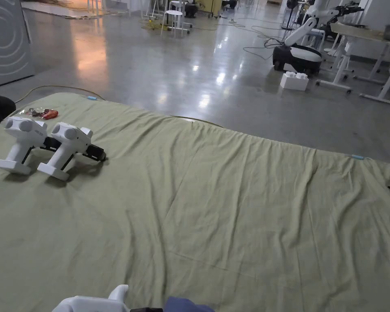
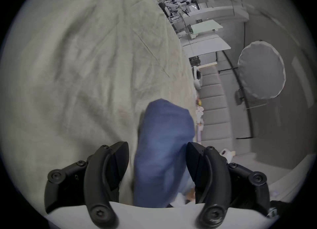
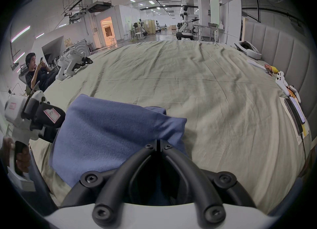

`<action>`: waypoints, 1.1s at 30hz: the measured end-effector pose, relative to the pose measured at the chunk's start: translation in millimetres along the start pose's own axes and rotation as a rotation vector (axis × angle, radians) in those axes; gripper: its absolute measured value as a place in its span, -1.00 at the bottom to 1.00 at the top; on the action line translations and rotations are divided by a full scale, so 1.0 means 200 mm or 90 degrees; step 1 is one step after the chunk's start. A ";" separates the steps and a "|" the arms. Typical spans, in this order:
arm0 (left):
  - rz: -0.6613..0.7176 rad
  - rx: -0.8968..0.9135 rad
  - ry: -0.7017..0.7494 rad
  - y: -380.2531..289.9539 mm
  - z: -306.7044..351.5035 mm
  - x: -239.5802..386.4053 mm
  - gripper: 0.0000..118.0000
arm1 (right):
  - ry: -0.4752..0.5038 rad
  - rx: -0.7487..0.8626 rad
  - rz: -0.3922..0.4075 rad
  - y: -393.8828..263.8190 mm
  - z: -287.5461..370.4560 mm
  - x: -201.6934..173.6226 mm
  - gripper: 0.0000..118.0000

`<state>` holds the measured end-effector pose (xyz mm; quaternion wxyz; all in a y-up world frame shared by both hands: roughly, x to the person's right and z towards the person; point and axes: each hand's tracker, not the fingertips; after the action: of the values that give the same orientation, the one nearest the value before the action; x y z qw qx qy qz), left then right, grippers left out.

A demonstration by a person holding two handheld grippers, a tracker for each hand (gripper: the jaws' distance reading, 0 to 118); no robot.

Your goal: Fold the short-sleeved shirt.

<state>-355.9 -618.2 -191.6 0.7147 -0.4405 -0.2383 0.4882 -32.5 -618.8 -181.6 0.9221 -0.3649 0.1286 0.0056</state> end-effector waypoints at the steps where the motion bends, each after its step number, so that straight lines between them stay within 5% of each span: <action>1: -0.002 -0.016 -0.009 0.00 -0.02 -0.01 0.35 | 0.000 0.000 0.001 0.00 0.00 0.00 -0.91; 16: -0.060 -0.067 -0.016 -0.07 -0.12 0.07 0.27 | 0.007 -0.008 -0.005 0.04 0.05 -0.01 -0.91; 19: -0.077 -0.056 -0.012 -0.08 -0.09 0.08 -0.35 | 0.019 -0.007 -0.013 0.05 0.07 0.00 -0.91; 22: -0.093 -0.045 -0.012 -0.08 -0.03 0.13 -0.42 | 0.023 0.006 -0.008 0.08 0.09 -0.02 -0.91; 33: -0.134 0.025 0.065 0.22 0.71 0.19 -0.46 | 0.011 0.145 0.026 0.43 0.22 0.03 -0.91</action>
<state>-471.4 -521.8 -162.3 0.7817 -0.4232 -0.2366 0.3923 -25.4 -525.9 -209.3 0.9562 -0.2548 0.1437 0.0066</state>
